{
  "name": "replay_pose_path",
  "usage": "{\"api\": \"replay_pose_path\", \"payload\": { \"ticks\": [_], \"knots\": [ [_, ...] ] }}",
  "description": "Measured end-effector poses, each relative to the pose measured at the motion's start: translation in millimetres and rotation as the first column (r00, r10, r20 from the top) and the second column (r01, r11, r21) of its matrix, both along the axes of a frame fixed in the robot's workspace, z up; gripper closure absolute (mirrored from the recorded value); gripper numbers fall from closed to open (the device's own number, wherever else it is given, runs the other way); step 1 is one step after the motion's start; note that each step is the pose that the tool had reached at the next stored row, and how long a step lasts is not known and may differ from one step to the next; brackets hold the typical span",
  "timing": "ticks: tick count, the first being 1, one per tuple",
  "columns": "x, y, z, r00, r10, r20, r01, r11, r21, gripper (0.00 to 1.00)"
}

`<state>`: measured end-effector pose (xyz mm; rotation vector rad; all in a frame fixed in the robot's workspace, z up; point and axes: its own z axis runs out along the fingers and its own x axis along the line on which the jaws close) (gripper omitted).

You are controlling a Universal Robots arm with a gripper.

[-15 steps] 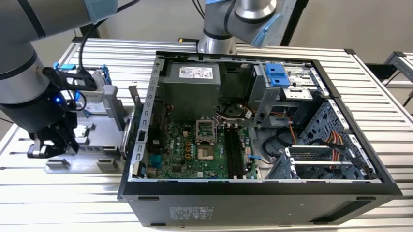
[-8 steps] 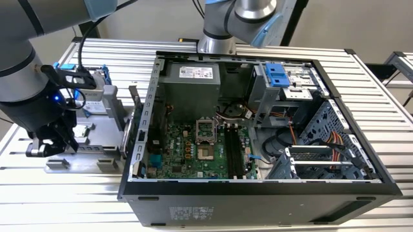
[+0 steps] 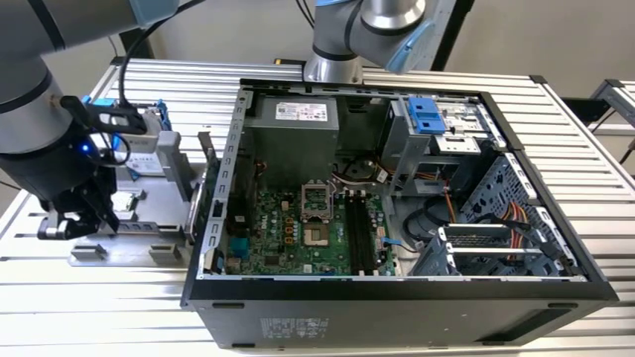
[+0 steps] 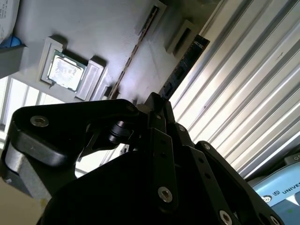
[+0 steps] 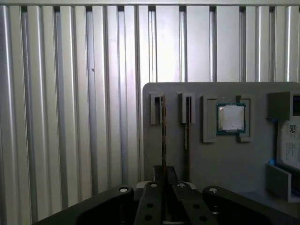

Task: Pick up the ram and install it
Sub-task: 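Pick up the ram and move it above insertion slot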

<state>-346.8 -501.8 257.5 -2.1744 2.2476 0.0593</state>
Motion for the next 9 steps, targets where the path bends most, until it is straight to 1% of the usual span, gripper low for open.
{"api": "replay_pose_path", "payload": {
  "ticks": [9],
  "knots": [
    [0.0, 0.0, 3.8, 1.0, 0.0, -0.0001, 0.0, 1.0, -0.0001, 1.0]
  ]
}}
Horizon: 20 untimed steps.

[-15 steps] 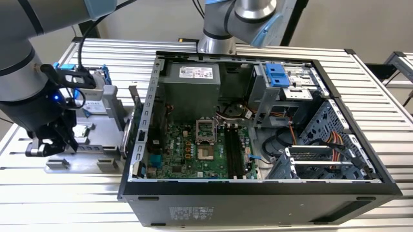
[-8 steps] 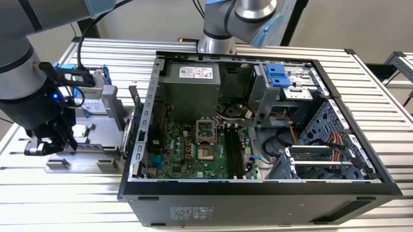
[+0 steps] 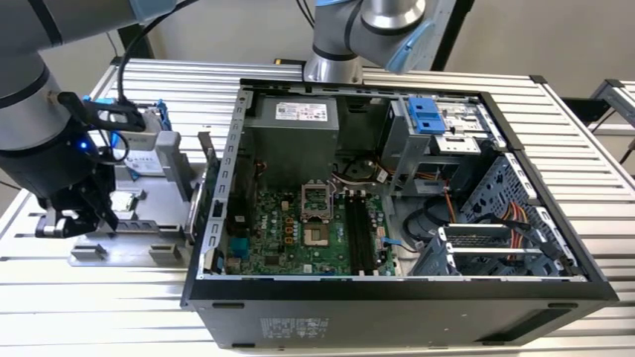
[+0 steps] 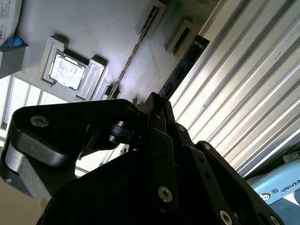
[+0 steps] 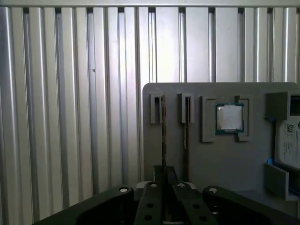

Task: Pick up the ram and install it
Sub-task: 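Pick up the ram and move it above insertion slot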

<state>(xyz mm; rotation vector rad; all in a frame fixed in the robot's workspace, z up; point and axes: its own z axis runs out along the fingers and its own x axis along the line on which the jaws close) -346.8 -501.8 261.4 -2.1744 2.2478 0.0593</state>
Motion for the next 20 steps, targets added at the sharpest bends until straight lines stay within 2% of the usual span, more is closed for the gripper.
{"api": "replay_pose_path", "payload": {
  "ticks": [20],
  "knots": [
    [0.0, 0.0, 11.9, 1.0, 0.0, 0.0002, 0.0, 1.0, 0.0001, 1.0]
  ]
}}
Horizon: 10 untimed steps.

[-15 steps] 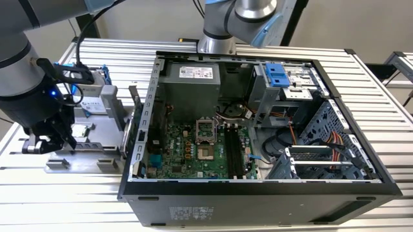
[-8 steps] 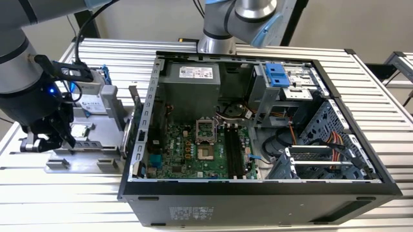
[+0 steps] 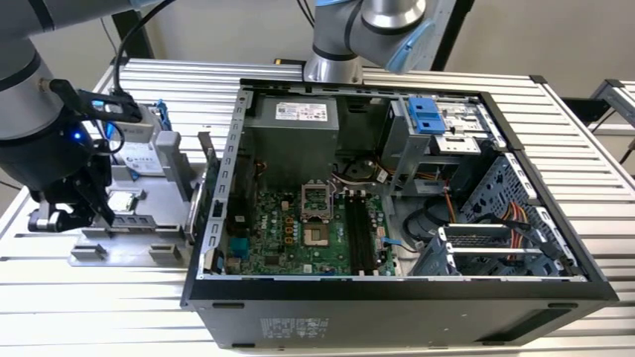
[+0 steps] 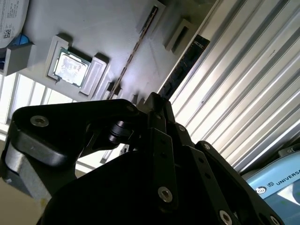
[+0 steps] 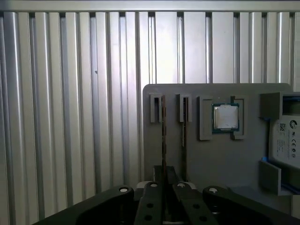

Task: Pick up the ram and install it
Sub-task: 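Pick up the ram and move it above insertion slot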

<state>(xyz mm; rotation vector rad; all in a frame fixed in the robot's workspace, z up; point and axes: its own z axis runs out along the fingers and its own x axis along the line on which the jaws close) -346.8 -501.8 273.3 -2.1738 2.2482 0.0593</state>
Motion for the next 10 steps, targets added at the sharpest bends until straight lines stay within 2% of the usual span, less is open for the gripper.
{"api": "replay_pose_path", "payload": {
  "ticks": [10],
  "knots": [
    [0.0, 0.0, 5.9, 1.0, 0.0, 0.0, 0.0, 1.0, 0.0, 1.0]
  ]
}}
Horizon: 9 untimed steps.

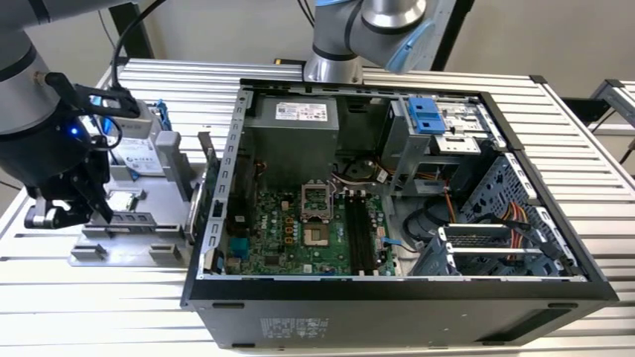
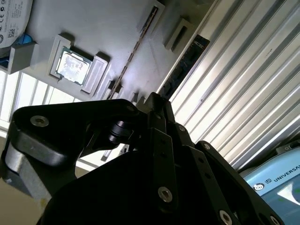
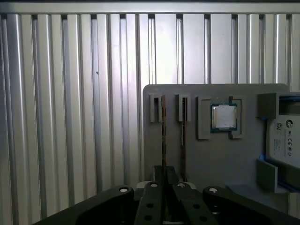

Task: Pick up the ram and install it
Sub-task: 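Pick up the ram and move it above insertion slot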

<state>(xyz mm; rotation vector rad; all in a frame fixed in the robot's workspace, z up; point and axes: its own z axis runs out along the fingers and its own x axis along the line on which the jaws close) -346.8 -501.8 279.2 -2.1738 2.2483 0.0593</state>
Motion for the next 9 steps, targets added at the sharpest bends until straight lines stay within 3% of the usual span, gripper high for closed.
{"api": "replay_pose_path", "payload": {
  "ticks": [9],
  "knots": [
    [0.0, 0.0, 6.0, 1.0, 0.0, 0.0, 0.0, 1.0, 0.0, 1.0]
  ]
}}
